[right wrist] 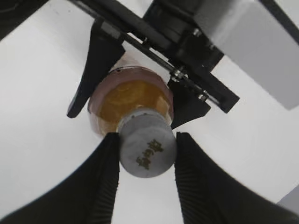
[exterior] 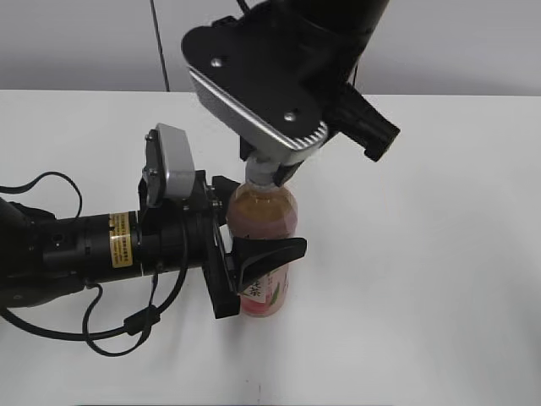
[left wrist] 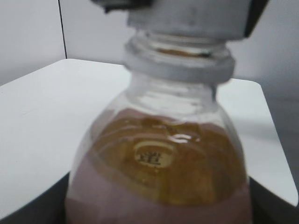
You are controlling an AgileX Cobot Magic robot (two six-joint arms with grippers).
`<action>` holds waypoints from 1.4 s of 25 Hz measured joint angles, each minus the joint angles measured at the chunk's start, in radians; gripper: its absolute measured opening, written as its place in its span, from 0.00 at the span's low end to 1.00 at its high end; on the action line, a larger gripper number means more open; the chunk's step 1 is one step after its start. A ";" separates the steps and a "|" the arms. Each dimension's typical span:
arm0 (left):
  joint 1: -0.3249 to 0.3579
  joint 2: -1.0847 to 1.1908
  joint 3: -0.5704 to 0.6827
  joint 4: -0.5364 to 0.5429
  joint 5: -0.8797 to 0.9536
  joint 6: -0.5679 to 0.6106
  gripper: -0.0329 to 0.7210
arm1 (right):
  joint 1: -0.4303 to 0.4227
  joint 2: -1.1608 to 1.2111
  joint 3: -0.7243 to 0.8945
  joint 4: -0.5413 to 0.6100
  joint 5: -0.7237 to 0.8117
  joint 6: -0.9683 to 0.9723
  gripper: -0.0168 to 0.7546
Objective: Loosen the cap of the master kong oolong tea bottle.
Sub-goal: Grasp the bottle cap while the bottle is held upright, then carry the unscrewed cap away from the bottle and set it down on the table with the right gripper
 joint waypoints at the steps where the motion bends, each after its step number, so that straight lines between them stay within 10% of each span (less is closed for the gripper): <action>1: 0.000 0.000 0.000 0.000 0.000 0.000 0.64 | 0.000 0.000 0.000 0.000 -0.001 -0.067 0.38; 14: 0.000 0.000 0.000 -0.004 0.001 -0.007 0.64 | 0.000 -0.001 0.000 0.010 -0.016 -0.713 0.38; 35: 0.001 0.000 0.000 -0.009 0.002 -0.011 0.64 | -0.002 -0.032 -0.033 -0.012 -0.010 -0.719 0.38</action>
